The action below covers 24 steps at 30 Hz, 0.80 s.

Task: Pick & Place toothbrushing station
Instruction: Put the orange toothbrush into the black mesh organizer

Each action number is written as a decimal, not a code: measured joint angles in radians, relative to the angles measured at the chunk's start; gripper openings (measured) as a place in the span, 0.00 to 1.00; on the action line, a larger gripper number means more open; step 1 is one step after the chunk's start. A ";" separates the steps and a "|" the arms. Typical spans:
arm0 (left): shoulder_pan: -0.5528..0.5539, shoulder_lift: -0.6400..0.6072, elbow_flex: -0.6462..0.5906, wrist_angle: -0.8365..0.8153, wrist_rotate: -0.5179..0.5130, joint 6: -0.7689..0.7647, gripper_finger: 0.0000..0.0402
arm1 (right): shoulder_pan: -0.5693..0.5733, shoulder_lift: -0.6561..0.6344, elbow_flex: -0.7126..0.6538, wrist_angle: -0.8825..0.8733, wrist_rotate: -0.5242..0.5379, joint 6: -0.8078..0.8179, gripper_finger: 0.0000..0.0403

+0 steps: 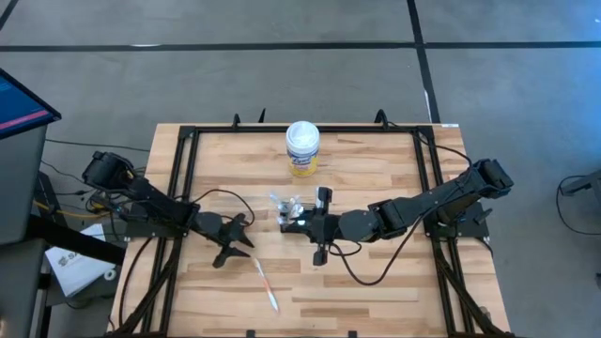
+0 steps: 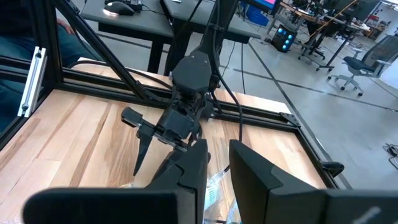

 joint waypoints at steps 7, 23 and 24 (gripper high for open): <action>-0.016 0.000 0.000 -0.001 -0.003 -0.002 0.37 | 0.001 0.000 0.000 -0.003 0.000 0.000 0.15; -0.050 0.123 0.044 -0.003 -0.057 0.028 0.37 | 0.001 0.000 0.000 -0.003 0.000 0.000 0.15; -0.050 0.145 0.056 -0.001 -0.056 0.028 0.37 | 0.001 0.000 0.000 -0.003 0.000 0.000 0.15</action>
